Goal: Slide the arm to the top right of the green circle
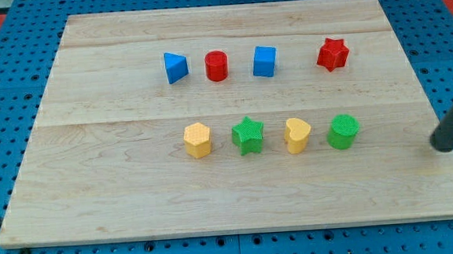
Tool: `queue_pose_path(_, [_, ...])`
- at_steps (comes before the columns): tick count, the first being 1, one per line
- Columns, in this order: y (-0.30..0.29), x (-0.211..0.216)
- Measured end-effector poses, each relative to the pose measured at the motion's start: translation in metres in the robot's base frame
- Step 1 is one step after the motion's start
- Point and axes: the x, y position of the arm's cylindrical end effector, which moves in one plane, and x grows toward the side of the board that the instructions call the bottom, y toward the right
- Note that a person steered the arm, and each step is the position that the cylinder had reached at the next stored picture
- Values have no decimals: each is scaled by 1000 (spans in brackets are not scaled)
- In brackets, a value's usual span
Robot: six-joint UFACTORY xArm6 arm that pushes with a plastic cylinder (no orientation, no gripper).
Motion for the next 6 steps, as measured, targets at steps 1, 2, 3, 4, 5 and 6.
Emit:
queue_pose_path(1, [-45,-8])
queue_pose_path(2, [-45,-24])
queue_pose_path(3, [-39,-26])
queue_pose_path(4, [-28,-38])
queue_pose_path(5, [-27,-51])
queue_pose_path(6, [-40,-59])
